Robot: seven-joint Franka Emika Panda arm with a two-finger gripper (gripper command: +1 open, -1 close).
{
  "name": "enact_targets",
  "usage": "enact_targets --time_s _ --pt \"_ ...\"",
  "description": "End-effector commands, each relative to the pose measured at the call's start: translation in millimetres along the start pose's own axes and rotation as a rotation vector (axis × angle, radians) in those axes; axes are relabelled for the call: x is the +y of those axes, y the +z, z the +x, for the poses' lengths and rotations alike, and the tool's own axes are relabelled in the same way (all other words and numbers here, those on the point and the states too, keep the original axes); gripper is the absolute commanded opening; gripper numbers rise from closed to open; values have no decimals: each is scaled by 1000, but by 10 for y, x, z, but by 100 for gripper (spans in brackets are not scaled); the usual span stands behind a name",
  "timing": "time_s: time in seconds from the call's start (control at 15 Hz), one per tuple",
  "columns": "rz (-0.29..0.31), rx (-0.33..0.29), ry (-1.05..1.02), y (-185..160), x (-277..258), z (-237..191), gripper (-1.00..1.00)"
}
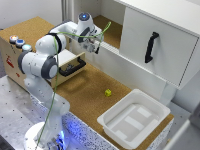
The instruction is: Place the grasped purple block inside the left cabinet
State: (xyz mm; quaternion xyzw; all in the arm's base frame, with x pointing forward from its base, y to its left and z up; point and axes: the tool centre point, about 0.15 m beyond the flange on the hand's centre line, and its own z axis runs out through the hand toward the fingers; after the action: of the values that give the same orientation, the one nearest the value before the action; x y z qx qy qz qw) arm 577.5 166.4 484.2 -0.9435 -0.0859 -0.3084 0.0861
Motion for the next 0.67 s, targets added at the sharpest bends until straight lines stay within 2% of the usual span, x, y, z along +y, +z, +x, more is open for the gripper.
enact_targets --time_s 0.0,0.27,0.33,0.47,0.6 --pt "-123 -140 47 599 86 907 -100" --pt "-170 -157 66 790 107 1085 -100" --pt "-170 -165 63 777 82 1037 100" --pt "-195 -176 39 671 7 873 100" --pt "-226 -157 23 456 -112 587 100"
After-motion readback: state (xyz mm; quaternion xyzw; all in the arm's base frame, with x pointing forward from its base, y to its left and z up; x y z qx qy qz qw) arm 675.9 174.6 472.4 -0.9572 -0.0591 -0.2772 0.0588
